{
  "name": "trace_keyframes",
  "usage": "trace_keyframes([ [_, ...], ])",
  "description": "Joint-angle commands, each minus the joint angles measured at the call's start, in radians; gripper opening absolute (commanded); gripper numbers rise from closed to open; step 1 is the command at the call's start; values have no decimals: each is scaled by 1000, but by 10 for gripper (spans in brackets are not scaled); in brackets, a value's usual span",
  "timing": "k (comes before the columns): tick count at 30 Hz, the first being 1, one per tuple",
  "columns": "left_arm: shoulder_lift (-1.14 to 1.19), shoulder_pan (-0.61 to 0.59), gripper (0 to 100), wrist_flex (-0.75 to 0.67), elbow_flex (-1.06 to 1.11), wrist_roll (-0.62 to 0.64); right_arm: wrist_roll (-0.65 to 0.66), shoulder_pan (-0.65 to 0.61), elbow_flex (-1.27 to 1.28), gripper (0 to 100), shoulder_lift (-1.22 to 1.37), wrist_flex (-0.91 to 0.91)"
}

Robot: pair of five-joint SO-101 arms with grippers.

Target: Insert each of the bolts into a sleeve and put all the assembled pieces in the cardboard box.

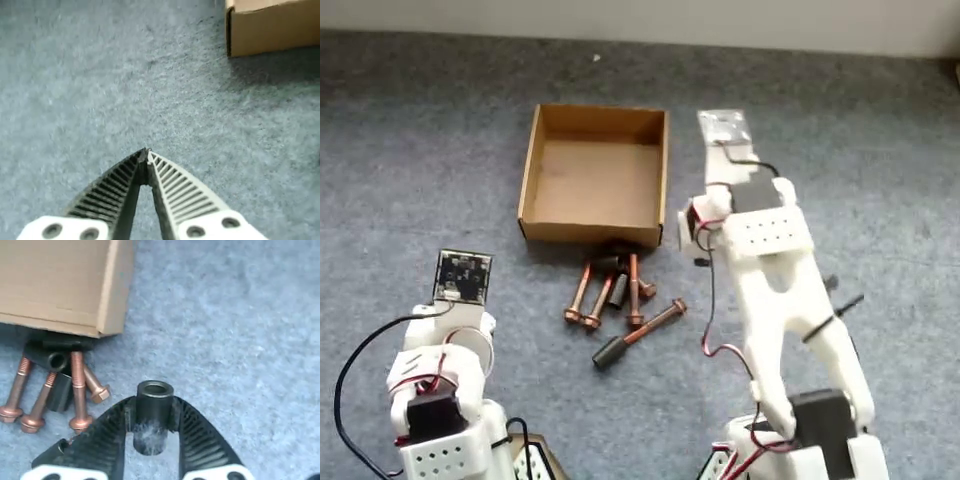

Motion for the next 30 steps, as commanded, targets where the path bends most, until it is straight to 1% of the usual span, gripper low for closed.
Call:
trace_keyframes([
  [1,-2,134,11,-9,-134,-28,5,87,101,5,-143,-28],
  [3,-1,191,14,-9,-183,-25,5,131,186,5,-202,-79],
  [5,1,255,53,3,-228,-25,-12,182,274,5,-260,-145],
  [7,1,323,88,51,-277,-26,-54,234,357,5,-315,-211],
  [9,28,389,85,86,-332,-28,-84,277,429,5,-358,-271],
  [11,107,438,85,100,-390,-28,-117,306,489,5,-387,-318],
  [14,314,506,88,98,-489,-28,-166,337,555,5,-409,-384],
  [18,621,656,95,97,-624,-28,-236,380,611,5,-407,-464],
  [20,757,731,133,97,-682,-23,-258,400,641,5,-407,-495],
  [22,885,782,168,95,-734,-8,-273,427,661,5,-407,-519],
  [25,1056,837,187,41,-805,52,-302,476,664,5,-407,-547],
  [30,1313,931,178,-66,-883,61,-327,513,662,5,-409,-550],
])
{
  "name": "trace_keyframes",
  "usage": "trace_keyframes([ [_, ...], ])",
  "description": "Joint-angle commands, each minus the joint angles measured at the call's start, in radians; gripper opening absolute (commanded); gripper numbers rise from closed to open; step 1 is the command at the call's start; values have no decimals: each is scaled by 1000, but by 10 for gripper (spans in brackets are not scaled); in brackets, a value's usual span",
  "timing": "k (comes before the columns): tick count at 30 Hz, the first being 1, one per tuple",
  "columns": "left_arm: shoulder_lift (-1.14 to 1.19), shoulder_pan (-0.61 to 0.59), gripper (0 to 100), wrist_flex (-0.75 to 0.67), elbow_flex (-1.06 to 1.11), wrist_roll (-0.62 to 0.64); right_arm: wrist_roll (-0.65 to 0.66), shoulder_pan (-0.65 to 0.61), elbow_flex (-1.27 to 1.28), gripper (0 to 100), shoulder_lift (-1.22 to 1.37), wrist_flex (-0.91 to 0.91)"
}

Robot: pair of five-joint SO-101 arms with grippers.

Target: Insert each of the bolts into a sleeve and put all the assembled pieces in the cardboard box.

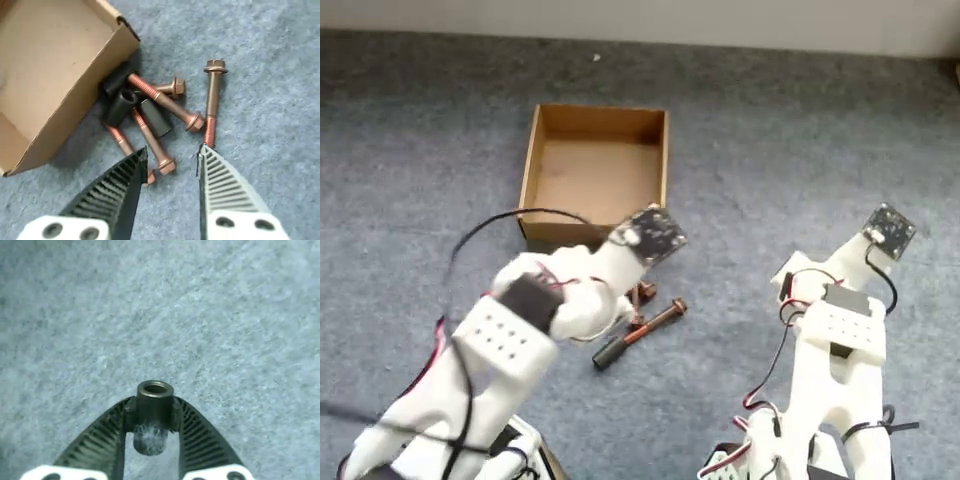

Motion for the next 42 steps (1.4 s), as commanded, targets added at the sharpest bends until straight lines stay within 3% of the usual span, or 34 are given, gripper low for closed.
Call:
trace_keyframes([
  [1,225,91,174,-101,-102,15,-15,19,-10,5,-41,-19],
  [9,578,165,149,-212,-217,15,-14,19,-8,5,-48,-18],
  [17,839,166,143,-226,-372,20,-11,18,-8,5,-48,-16],
  [24,947,170,50,-221,-469,114,-9,18,-8,5,-48,-15],
  [26,944,170,0,-219,-469,114,-9,19,-8,5,-48,-15],
  [29,903,170,5,-209,-463,130,-8,19,-8,5,-50,-13],
  [33,779,170,5,-138,-461,238,44,19,-8,5,-51,-12],
  [38,544,143,5,-126,-357,270,55,15,-21,5,-71,88],
  [42,294,120,5,-120,-265,272,55,-35,-38,5,-243,114],
])
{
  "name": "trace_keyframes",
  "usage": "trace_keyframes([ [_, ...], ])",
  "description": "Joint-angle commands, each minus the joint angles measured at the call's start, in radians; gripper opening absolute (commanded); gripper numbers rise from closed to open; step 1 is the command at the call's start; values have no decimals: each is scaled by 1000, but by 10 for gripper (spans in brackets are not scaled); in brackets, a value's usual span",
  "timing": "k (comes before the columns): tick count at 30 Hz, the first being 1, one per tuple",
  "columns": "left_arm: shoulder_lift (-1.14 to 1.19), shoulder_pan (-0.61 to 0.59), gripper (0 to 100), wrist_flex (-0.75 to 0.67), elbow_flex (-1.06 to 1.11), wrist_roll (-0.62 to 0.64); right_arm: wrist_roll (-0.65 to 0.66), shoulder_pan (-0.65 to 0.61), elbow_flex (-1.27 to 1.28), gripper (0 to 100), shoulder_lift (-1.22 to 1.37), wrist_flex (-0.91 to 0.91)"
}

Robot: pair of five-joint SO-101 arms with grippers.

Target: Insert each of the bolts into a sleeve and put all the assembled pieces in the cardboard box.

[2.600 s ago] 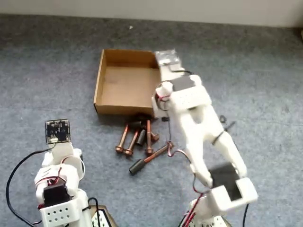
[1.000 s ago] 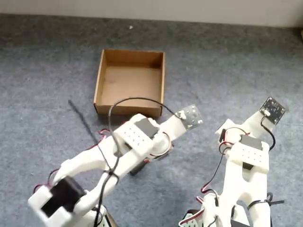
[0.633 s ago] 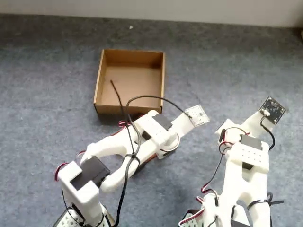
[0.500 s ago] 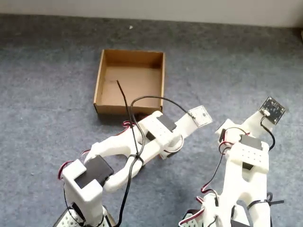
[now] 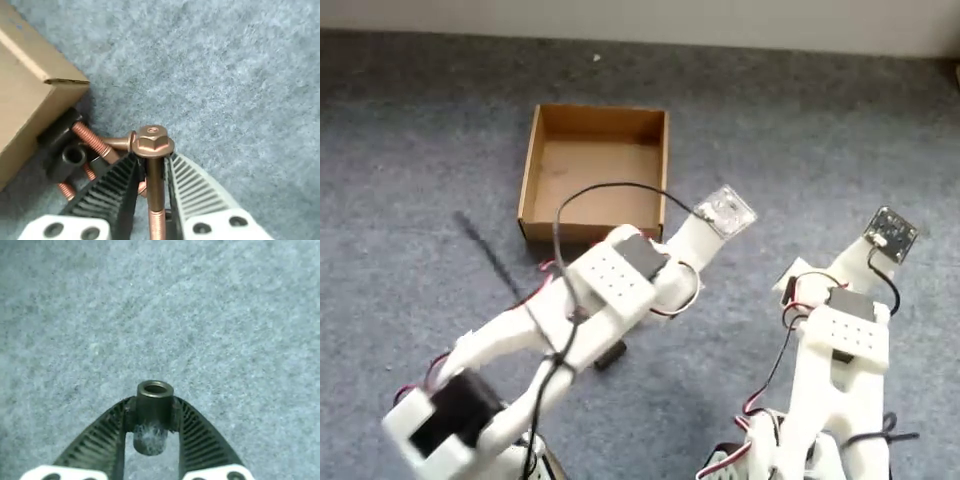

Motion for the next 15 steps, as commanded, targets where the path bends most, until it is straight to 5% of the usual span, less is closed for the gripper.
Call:
trace_keyframes([
  [1,-331,-33,5,14,79,14,9,-62,-39,5,-200,7],
  [7,-696,-64,6,14,223,175,11,-272,56,5,-556,4],
  [15,-1078,-193,6,0,378,183,55,-547,194,5,-880,5],
])
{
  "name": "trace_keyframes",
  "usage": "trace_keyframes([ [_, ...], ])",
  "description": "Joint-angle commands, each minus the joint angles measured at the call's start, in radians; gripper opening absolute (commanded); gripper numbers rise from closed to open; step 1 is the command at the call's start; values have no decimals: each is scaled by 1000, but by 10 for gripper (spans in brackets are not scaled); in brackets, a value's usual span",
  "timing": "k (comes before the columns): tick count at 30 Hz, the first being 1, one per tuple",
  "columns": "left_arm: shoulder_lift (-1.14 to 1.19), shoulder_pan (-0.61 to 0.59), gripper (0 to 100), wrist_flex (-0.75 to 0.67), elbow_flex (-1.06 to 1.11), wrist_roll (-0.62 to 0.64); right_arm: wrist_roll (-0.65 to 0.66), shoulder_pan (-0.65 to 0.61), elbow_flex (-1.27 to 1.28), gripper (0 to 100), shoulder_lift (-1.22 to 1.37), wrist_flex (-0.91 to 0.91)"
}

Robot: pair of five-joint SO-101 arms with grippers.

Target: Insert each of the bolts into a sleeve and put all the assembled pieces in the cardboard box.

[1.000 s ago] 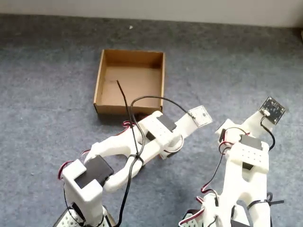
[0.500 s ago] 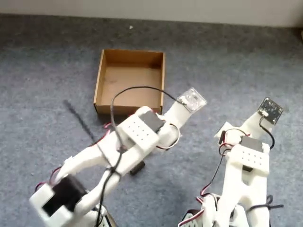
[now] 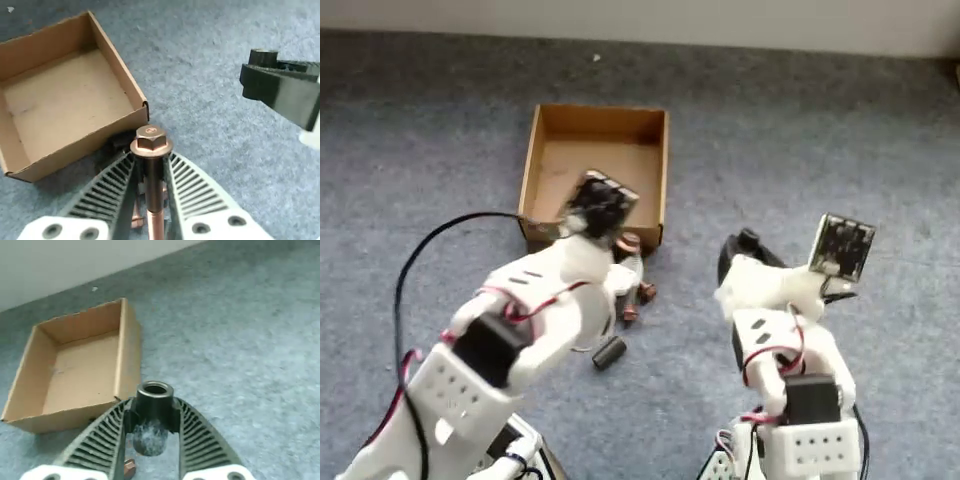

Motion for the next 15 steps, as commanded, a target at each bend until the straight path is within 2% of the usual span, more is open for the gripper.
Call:
trace_keyframes([
  [1,-232,-65,6,-26,67,11,81,-120,35,5,-134,2],
  [6,-479,-107,6,-153,213,32,206,-239,136,5,-269,1],
  [10,-673,-130,6,-224,331,152,279,-331,203,5,-357,-2],
  [15,-832,-134,6,-267,415,301,364,-401,298,5,-351,-147],
])
